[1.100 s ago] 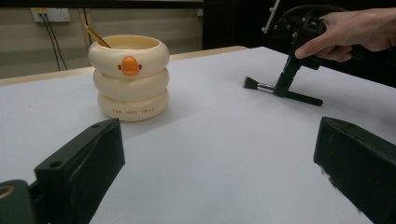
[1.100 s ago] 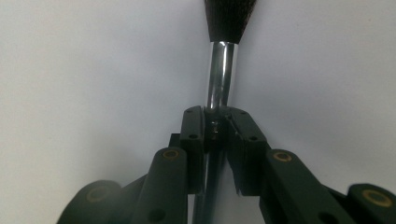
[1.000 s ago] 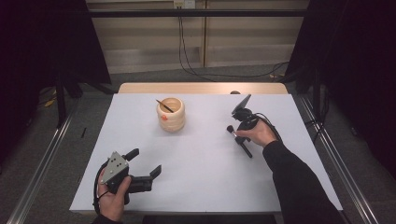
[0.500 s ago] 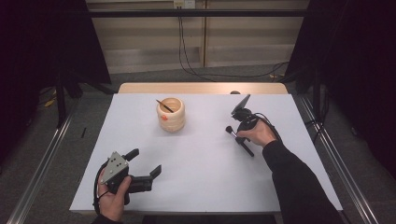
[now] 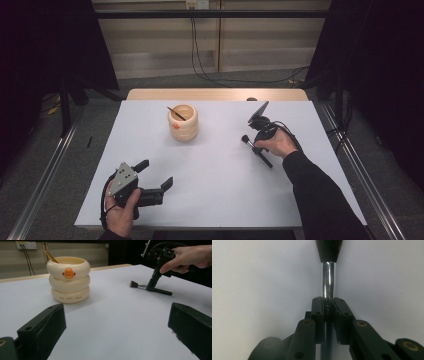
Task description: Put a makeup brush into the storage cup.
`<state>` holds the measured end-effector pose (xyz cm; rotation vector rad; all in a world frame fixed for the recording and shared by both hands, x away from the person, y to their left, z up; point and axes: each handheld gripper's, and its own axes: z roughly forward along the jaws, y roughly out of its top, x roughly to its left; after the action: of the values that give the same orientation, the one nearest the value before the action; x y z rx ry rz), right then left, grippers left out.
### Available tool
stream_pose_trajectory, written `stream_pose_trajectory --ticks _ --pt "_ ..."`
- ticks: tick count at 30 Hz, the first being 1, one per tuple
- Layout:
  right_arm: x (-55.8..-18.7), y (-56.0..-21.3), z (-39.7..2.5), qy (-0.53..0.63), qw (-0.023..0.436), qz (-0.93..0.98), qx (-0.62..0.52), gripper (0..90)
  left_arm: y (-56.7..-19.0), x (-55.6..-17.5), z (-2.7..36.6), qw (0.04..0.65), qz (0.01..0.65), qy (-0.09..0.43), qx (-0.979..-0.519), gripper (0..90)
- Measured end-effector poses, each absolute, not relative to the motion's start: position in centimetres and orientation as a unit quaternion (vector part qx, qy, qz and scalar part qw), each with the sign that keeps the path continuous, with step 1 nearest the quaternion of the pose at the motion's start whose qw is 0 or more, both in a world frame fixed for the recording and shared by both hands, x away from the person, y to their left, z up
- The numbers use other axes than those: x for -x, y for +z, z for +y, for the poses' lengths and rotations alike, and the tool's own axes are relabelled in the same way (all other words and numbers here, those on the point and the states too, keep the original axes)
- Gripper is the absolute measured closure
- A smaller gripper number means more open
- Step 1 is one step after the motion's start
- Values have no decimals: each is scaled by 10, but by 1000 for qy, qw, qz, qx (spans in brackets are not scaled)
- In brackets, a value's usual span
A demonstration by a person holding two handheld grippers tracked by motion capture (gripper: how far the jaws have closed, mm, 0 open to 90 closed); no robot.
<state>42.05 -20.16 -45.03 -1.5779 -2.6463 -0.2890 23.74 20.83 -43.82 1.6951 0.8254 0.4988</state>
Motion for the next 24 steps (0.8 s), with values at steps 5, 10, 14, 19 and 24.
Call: stream_pose_trajectory --ticks 5,10,14,19,24 --pt "-420 -446 -206 -110 15 -855 506 802 -438 -238 209 562 351 211 -718 14" --pt "-418 -441 -208 -125 11 -853 506 802 -438 -237 209 565 349 211 -718 14" --pt "-415 -438 -211 -135 2 -851 508 802 -438 -238 209 564 350 211 -717 14" --pt "-413 -437 -213 -145 -3 -851 505 802 -438 -237 209 567 350 208 -716 14" --pt "-410 -434 -219 -164 -9 -847 506 802 -438 -237 209 564 351 212 -717 14"
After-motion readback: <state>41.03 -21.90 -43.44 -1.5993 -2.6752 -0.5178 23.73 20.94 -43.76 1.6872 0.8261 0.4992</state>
